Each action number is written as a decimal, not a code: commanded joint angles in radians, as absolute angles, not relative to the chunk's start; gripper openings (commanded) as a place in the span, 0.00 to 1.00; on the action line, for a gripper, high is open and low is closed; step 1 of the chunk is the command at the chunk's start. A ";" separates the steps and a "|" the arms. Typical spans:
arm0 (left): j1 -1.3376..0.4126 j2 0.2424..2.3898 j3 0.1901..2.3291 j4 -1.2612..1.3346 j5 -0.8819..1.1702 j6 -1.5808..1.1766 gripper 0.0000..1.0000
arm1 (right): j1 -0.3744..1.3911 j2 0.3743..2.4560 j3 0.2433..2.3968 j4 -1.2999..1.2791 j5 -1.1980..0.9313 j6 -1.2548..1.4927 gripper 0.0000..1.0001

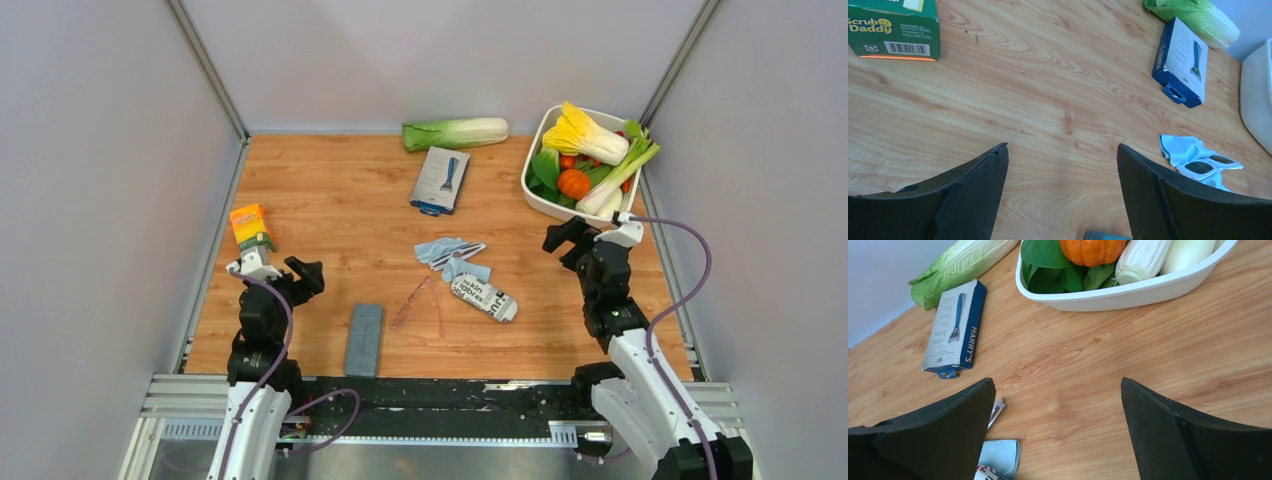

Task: Organize the sunglasses
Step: Pick up the sunglasses case from the center of the board.

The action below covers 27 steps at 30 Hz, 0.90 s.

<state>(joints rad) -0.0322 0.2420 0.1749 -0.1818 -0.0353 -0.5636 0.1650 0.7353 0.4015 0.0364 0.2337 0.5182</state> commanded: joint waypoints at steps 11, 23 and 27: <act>-0.035 0.333 0.167 0.048 0.216 -0.574 0.86 | 0.166 0.839 0.514 0.038 0.045 0.473 1.00; -0.587 0.892 0.679 -0.469 -0.415 -0.577 0.86 | 0.294 1.080 0.643 -0.048 -0.058 0.393 1.00; -0.747 0.994 0.755 -0.609 -0.504 -0.609 0.86 | 0.299 1.049 0.623 -0.028 -0.072 0.388 1.00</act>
